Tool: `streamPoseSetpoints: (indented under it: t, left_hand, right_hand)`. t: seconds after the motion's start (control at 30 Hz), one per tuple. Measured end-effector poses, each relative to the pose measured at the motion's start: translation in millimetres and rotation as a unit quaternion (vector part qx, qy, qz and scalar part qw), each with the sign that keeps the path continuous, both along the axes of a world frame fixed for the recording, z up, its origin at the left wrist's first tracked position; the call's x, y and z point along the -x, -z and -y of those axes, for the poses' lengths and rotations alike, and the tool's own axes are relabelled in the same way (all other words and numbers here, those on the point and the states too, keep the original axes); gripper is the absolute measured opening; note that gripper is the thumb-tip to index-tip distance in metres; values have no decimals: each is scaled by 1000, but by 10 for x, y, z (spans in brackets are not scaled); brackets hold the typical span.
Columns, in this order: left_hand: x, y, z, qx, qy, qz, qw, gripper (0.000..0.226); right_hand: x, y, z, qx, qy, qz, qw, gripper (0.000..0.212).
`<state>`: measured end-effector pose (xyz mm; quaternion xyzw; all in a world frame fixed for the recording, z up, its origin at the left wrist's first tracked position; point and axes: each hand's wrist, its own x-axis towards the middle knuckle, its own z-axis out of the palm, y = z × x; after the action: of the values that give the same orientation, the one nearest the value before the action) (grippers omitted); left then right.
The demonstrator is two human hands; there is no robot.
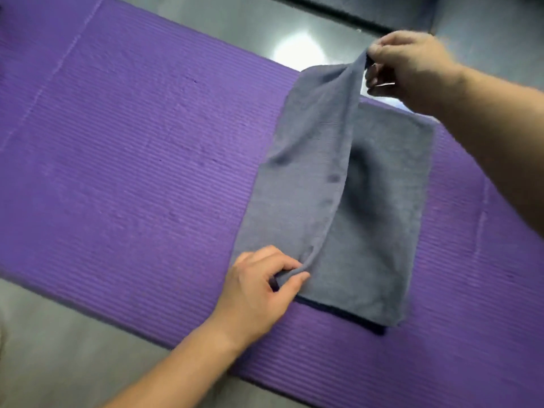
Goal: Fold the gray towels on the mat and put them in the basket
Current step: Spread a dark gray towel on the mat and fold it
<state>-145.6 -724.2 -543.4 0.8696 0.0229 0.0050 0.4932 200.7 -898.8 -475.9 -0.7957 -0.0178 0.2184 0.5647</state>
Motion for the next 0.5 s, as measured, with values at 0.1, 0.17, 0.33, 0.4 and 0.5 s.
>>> streamPoseSetpoints:
  t: [0.1, 0.17, 0.33, 0.4, 0.5]
  left_hand:
    - [-84, 25, 290, -25, 32, 5, 999, 18]
    - [-128, 42, 464, -32, 50, 12, 998, 19]
    - [-104, 21, 896, -43, 89, 24, 995, 18]
    - [-67, 10, 1080, -44, 115, 31, 992, 16]
    - [-36, 55, 1319, -59, 144, 37, 987, 15]
  right_hand:
    - [74, 114, 315, -13, 66, -2, 998, 19]
    - [116, 225, 489, -6, 85, 32, 996, 20]
    - [223, 328, 919, 10, 151, 61, 987, 19]
    - [239, 358, 1070, 37, 181, 72, 980, 27]
    - [274, 471, 1226, 89, 224, 83, 967, 43]
